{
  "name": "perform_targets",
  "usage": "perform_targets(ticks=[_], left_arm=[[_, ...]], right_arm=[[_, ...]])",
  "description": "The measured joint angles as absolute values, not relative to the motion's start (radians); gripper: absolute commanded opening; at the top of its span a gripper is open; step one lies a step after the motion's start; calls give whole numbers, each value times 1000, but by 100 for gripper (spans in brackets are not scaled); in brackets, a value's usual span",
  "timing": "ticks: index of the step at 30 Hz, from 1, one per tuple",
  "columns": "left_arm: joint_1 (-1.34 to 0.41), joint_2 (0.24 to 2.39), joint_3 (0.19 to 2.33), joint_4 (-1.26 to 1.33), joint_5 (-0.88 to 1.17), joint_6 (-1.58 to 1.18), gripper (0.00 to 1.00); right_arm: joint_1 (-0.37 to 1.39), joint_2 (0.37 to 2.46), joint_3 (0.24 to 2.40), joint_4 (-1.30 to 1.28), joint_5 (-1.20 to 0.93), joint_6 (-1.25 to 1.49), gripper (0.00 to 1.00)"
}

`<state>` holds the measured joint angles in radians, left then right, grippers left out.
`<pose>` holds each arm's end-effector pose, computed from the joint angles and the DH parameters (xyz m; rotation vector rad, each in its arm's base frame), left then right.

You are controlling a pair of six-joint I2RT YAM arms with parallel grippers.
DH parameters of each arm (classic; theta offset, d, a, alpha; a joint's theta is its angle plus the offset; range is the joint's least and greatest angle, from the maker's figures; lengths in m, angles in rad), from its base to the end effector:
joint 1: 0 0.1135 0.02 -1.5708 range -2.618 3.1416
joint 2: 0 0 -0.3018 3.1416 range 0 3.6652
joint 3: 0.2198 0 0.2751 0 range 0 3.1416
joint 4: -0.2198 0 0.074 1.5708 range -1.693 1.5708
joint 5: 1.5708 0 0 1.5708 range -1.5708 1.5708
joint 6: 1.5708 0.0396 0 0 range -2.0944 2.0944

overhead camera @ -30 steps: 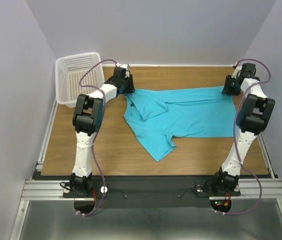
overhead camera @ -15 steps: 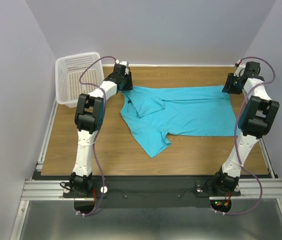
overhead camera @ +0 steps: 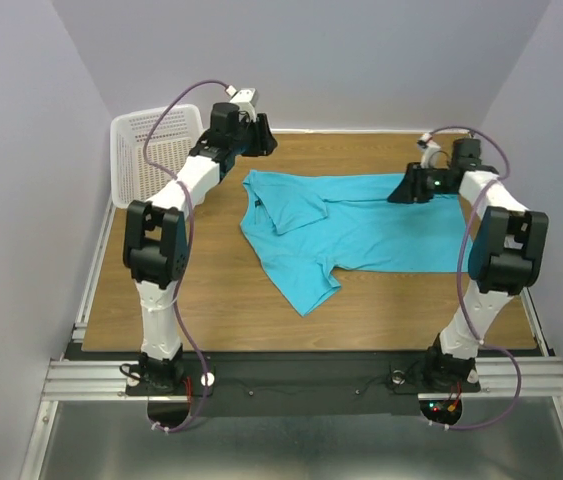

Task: Fold and stack the t-shirts
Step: Fold the tshirt

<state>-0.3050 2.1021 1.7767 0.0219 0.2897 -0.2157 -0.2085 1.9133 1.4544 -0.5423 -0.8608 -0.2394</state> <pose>0.5244 -0.1769 0.3112 0.2880 1.8877 -0.6267 0.4391 -0.0622 0.2486 -0.3405 2.2675 0.8695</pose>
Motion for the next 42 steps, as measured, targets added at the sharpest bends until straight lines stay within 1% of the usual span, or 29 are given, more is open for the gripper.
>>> perform_targets(ticks=[4,5,8,11,15,23,27,36,39,40,42], left_arm=[[-319,1875,1557,130,335,-199,58],[-320,1853,1534,147,342,-198,58],[-327,1689,1311,198,357,-196,58],[-329,1582,1121,213,356,-197,58],[-330,1474,934,202,337,-205,58],[-330,1325,812,203,321,-239,58],[-330,1306,774,229,322,-265,58],[-330,1294,702,247,323,-304,58],[-330,1285,696,249,325,-311,58],[-330,1283,696,252,326,-313,58],[-330,1280,696,256,327,-317,58]], right_arm=[[-39,1916,1414,-542,-923,-239,47],[1,1919,1412,-543,-924,-240,47],[120,1937,1419,-545,-910,-245,46],[217,1988,1500,-549,-829,-218,45],[260,2065,1584,-517,-708,-131,45],[276,2126,1596,-510,-555,-30,45],[296,2141,1596,-509,-521,1,45],[308,2168,1640,-509,-507,43,41],[308,2169,1648,-509,-504,52,31],[308,2169,1652,-509,-504,53,24],[308,2172,1658,-508,-505,62,19]])
